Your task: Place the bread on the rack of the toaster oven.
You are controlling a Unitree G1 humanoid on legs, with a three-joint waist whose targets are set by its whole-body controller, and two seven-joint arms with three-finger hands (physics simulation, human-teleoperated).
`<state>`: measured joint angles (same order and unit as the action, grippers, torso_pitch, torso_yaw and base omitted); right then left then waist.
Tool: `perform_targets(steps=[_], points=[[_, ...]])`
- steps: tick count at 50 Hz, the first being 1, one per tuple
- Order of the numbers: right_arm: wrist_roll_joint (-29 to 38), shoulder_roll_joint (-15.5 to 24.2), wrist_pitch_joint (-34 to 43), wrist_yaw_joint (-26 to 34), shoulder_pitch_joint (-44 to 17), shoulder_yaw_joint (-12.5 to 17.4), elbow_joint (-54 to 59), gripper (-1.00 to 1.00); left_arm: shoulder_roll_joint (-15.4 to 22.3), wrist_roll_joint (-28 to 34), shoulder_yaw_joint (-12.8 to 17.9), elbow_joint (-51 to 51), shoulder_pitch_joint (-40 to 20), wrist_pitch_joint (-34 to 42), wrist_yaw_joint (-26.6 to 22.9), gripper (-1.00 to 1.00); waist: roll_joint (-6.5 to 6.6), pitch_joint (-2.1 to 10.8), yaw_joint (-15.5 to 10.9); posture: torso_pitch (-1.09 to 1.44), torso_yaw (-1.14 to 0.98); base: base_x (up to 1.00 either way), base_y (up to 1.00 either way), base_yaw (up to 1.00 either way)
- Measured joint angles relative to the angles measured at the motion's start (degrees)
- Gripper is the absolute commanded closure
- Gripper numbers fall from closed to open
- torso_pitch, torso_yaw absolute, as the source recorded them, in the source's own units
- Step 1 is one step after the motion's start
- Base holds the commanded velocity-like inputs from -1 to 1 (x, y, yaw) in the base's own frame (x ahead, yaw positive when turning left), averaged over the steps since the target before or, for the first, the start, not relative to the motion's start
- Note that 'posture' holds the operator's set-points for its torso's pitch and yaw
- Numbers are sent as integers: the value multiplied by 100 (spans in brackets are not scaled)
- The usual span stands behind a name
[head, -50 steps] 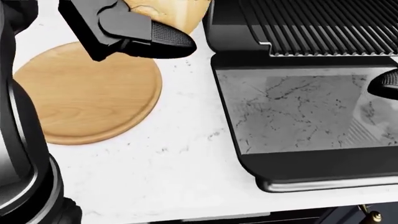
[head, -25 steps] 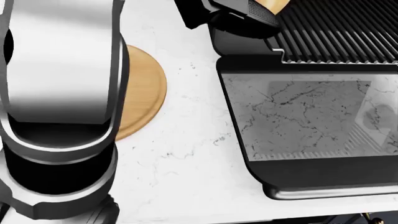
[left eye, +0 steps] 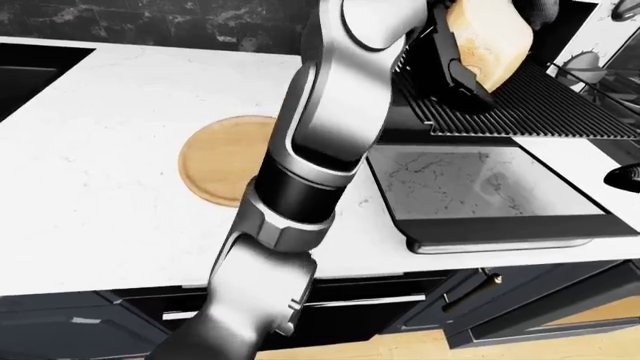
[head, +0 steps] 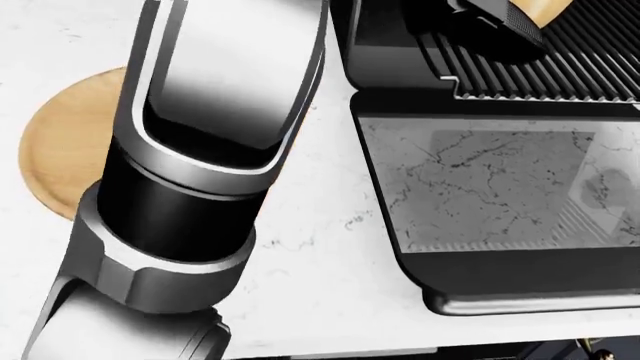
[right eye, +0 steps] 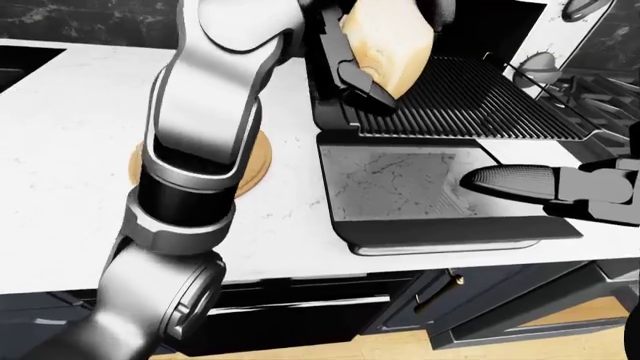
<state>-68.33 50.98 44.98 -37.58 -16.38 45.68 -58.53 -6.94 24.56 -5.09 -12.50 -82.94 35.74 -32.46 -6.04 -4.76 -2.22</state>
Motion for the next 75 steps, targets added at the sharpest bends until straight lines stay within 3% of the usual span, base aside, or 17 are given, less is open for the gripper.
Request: perform_targets(steps=[26,33,44,57,60,61,68,71,75], points=[[26,-148,-4,153,256,262,-100,-100,-160,-733,151,-2627,-802,-1615,851,100,-41,50,7,0,0,0,0,0],[86,-200,0,158,265,179,-128,-100,-257,-800,102,-2626,-854,-1565,910,100,-43,47,17,0,0,0,0,0],[-18,-182,-4,175,335,365,-138,-100,-246,-872,176,-3568,-882,-2142,1019,100,-44,68,18,0,0,0,0,0],[4,-151,-22,133,277,256,-123,-100,-187,-870,218,-4053,-877,-2503,1156,100,-57,80,29,0,0,0,0,0],[57,-192,-20,152,284,220,-138,-100,-174,-878,236,-4093,-897,-2517,1174,89,-55,81,28,0,0,0,0,0],[60,-202,-15,160,286,226,-140,-100,-175,-884,244,-4098,-902,-2517,1180,77,-55,80,26,0,0,0,0,0],[-4,-206,5,185,357,383,-147,-100,-194,-979,281,-4271,-979,-2592,1255,55,-58,83,26,0,0,0,0,0],[9,-213,-10,186,376,356,-147,-100,-191,-1023,310,-4505,-1038,-2722,1317,22,-59,90,26,0,0,0,0,0],[2,-216,-11,195,393,373,-147,-100,-212,-1070,327,-4714,-1077,-2810,1358,14,-63,87,22,0,0,0,0,0]])
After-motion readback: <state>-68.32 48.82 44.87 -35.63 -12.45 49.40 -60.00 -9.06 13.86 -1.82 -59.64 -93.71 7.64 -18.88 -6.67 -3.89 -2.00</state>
